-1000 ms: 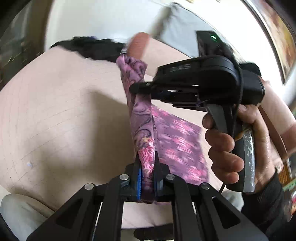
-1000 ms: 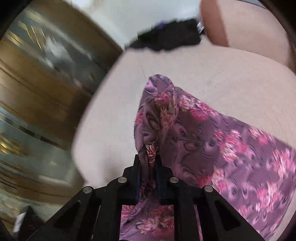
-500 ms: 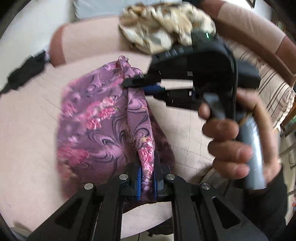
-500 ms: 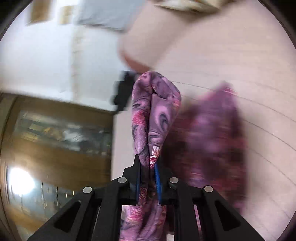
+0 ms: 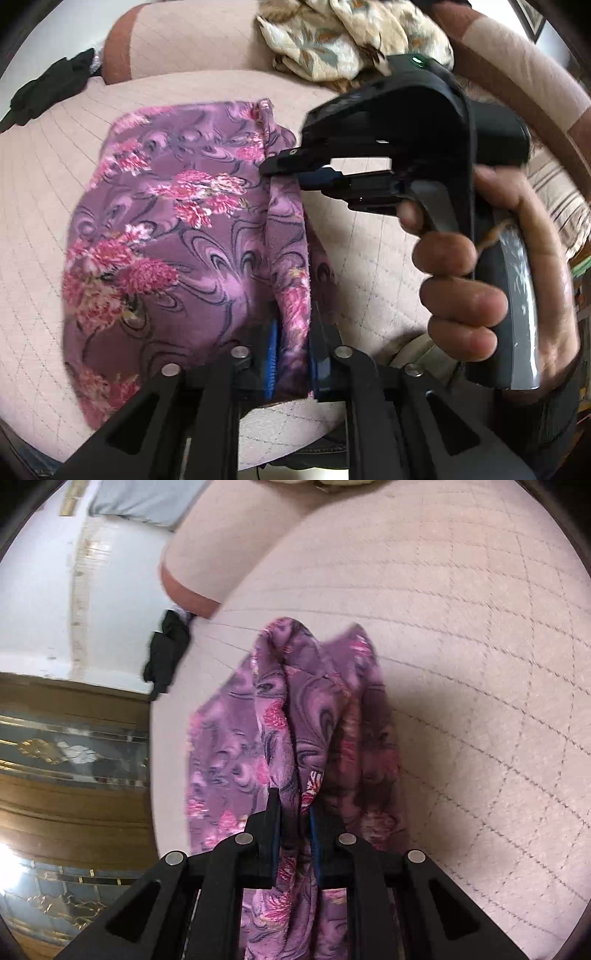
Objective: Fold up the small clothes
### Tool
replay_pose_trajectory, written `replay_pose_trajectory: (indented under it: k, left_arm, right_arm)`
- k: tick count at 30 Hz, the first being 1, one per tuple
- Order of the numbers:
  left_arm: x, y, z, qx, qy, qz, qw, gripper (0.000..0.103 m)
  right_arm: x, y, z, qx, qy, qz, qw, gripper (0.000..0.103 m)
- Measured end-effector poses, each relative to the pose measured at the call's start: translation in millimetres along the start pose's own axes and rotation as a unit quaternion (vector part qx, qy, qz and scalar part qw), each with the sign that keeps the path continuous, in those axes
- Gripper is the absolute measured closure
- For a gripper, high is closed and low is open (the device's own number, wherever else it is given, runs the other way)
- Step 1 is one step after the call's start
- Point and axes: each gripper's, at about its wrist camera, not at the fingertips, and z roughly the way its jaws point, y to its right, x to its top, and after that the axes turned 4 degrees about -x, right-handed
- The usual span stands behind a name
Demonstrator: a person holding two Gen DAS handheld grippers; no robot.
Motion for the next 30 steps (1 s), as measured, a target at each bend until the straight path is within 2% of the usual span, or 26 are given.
replay_pose_trajectory:
  k: [1,3,4,6,7,9,11,13,15,16,17,19,22,23,25,27,28,29,30]
  left_arm:
    - [-6,0,7,0.003,-0.014,0.005,0.9999,0.086]
    - [1,2,6,-0.003,-0.009,0.006,0.9999,0.083]
    - [-3,1,-3,-0.022,-0.005,-0.002,0.9998,0.074]
    - [-15,-4,-28,-0.084,0.004,-0.032,0.9959,0.065]
    - [-20,-10,-38,-0.096,0.007,-0.041,0.9945,0.063]
    - [-33,-28,-67,-0.106,0.024,-0.054,0.9926,0.058]
    - [-41,-48,-85,-0.086,0.045,-0.065,0.9931,0.05]
    - [-40,-71,-88,-0.048,0.059,-0.082,0.9937,0.045]
    - [-41,-88,-90,-0.018,0.06,-0.107,0.9923,0.045]
    - [-41,-99,-88,-0.002,0.061,-0.127,0.9901,0.045]
    - [-39,-105,-87,0.003,0.062,-0.137,0.9887,0.045]
    - [-34,-112,-83,0.008,0.057,-0.152,0.9867,0.045]
    - [-29,-117,-51,0.032,0.0,-0.165,0.9859,0.045]
    - [-33,-120,-38,0.041,-0.024,-0.162,0.9857,0.045]
    - [-39,-126,-26,0.048,-0.039,-0.158,0.9855,0.042]
    - [-43,-131,-35,0.031,-0.031,-0.174,0.9838,0.042]
    - [-43,-135,-45,0.012,-0.028,-0.188,0.9817,0.043]
    - [-43,-138,-53,-0.002,-0.019,-0.191,0.9815,0.043]
    - [-43,-139,-62,-0.011,-0.009,-0.189,0.9819,0.043]
  right_arm:
    - [0,6,2,-0.01,-0.004,0.01,1.0,0.088]
    - [-2,19,2,0.003,-0.007,0.049,0.999,0.083]
    - [-4,24,-5,0.017,0.003,0.064,0.998,0.083]
    - [-8,28,-22,0.013,0.03,0.073,0.997,0.069]
    - [-11,29,-33,0.009,0.044,0.07,0.997,0.064]
    - [-23,26,-54,0.029,0.066,0.061,0.995,0.063]
    - [-40,20,-69,0.053,0.084,0.054,0.994,0.063]
    - [-62,12,-73,0.036,0.091,0.029,0.995,0.059]
    - [-84,5,-58,0.016,0.064,0.003,0.998,0.059]
    - [-88,-2,-45,-0.004,0.046,-0.004,0.999,0.065]
    - [-90,-4,-42,-0.029,0.041,-0.019,0.999,0.08]
    - [-91,-22,-32,-0.114,0.043,-0.06,0.991,0.094]
    - [-93,-25,-25,-0.17,0.053,-0.058,0.982,0.095]
    - [-89,-21,-19,-0.18,0.043,-0.05,0.981,0.095]
    - [-84,-14,-5,-0.187,0.011,-0.04,0.982,0.094]
    - [-80,-17,-6,-0.176,0.015,-0.036,0.984,0.091]
    - [-81,-17,-13,-0.155,0.023,-0.031,0.987,0.086]
    - [-79,-16,-21,-0.116,0.034,-0.019,0.992,0.067]
    - [-77,-16,-28,-0.087,0.044,-0.011,0.995,0.054]
